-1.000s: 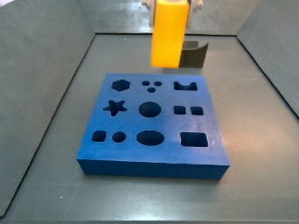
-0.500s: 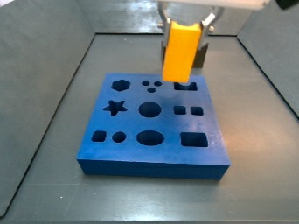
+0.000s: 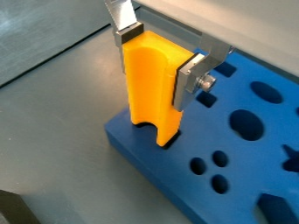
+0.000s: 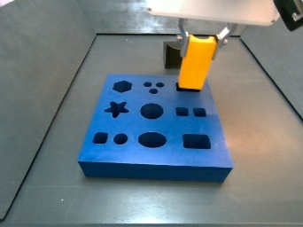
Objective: Insert the arch object.
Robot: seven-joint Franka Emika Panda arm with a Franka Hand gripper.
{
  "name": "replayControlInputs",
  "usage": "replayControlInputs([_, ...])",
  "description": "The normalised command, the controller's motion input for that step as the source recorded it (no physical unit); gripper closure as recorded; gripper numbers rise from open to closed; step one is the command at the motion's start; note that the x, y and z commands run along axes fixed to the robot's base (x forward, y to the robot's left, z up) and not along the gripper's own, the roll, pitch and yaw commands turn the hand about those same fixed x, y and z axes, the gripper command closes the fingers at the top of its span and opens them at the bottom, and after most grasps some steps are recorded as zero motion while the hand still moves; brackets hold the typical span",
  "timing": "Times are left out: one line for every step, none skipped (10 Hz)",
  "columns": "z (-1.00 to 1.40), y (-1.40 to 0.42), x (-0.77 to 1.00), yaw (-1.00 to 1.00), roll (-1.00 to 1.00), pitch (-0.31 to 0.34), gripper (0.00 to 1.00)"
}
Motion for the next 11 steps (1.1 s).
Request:
replayControlInputs([-0.20, 0.00, 0.11, 0.00, 0.00, -0.007, 1.00])
replayControlInputs([-0.13, -0.01, 0.00, 0.00, 0.00, -0.041, 1.00])
replayControlInputs([-0.07, -0.06, -0.05, 0.00, 0.00, -0.054, 1.00])
replayControlInputs([-0.03, -0.05, -0.23, 0.00, 0.00, -0.111, 1.00])
replayControlInputs([-0.01, -0.05, -0.28, 0.01, 0.00, -0.127, 1.00])
replayControlInputs([-0.10, 0.00, -0.18, 0.13, 0.03, -0.096, 1.00])
replayControlInputs([-0.17, 0.00, -0.17, 0.19, 0.09, -0.100, 1.00])
replayControlInputs([-0.19, 0.00, -0.02, 0.16, 0.05, -0.069, 1.00])
replayControlInputs([-0.28, 0.00, 0.03, 0.15, 0.00, -0.046, 1.00])
replayControlInputs([-0.37, 0.00, 0.06, 0.12, 0.00, -0.083, 1.00])
replayControlInputs([-0.40, 0.00, 0.03, 0.15, 0.00, -0.111, 1.00])
